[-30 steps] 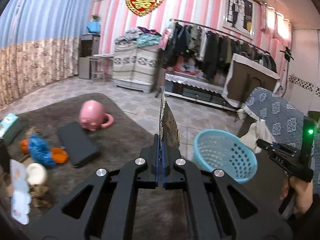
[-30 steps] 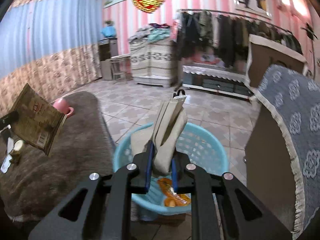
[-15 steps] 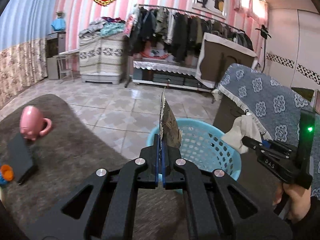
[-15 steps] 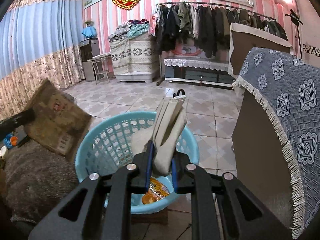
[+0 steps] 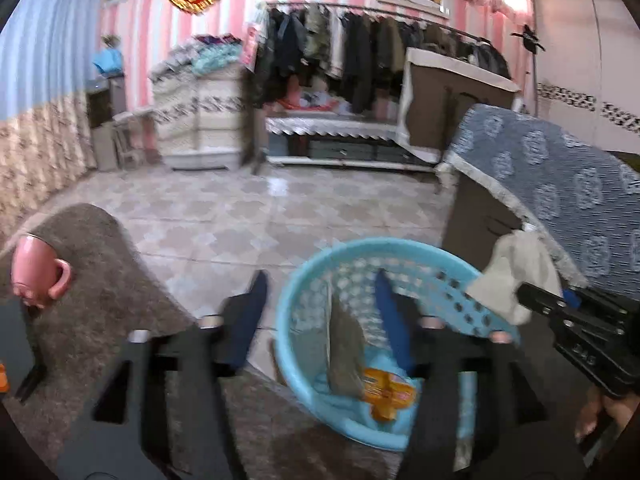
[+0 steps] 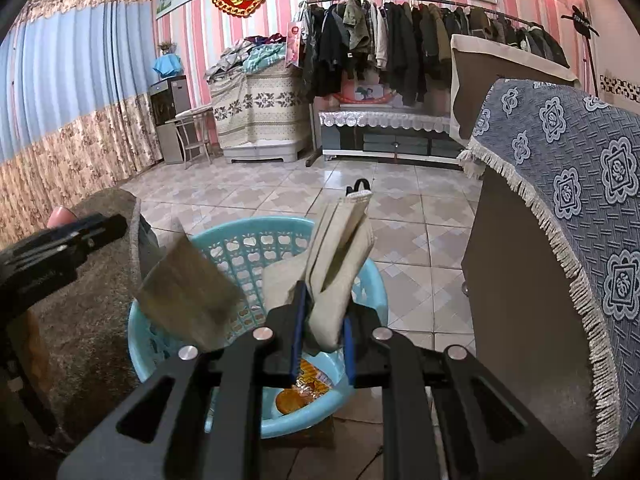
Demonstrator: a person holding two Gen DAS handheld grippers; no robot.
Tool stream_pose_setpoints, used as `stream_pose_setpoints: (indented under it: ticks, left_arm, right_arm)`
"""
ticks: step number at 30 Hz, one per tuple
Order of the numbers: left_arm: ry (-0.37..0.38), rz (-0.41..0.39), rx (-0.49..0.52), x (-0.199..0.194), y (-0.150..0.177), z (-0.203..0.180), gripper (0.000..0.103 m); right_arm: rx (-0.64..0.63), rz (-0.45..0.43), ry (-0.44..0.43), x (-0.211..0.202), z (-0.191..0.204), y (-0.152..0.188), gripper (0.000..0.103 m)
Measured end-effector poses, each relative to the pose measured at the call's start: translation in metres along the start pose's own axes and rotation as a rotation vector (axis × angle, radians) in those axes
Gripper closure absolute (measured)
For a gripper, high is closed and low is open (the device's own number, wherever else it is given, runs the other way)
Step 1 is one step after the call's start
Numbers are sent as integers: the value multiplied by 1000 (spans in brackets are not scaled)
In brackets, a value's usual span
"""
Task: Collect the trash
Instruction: 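Carry wrapper and cloth bag over the blue basket and release both, then return both tools to the carpet toward the remaining trash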
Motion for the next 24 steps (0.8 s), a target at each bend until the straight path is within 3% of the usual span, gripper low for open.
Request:
stream_pose_setpoints:
  ticks: [2,10,15,18,20,24]
  left_arm:
    - [-17,3,3,0,1,5,39]
    - [-84,-34,-39,-21,0,34,10]
    - [-128,-31,-41,-33,5,51,7]
    - [-146,-26,-51,-42,8,63,6]
    - [-166,-20,-61,-47,9,70,6]
    - [-190,-27,-84,-60,12,84,6]
  right_arm:
    - [-4,4,3,2,2,2,86]
    - [-12,25,-1,19,15,8,84]
    - [-16,40,-5,38,32,10,82]
    - [-31,41,8,49,44,10,65]
    - [-34,39,19,56,51,8,43]
    - [-52,34,30,56,62,5,32]
Point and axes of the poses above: each gripper's, at about its wrist camera, not at the fingertips, and x roughly the way its jaws point, z to its left, y to its underside, the point moved 3 cm from there along x, roughly the way its jaws point, and after that the axes turned 5 degrees about y, right-handed, at the moved point
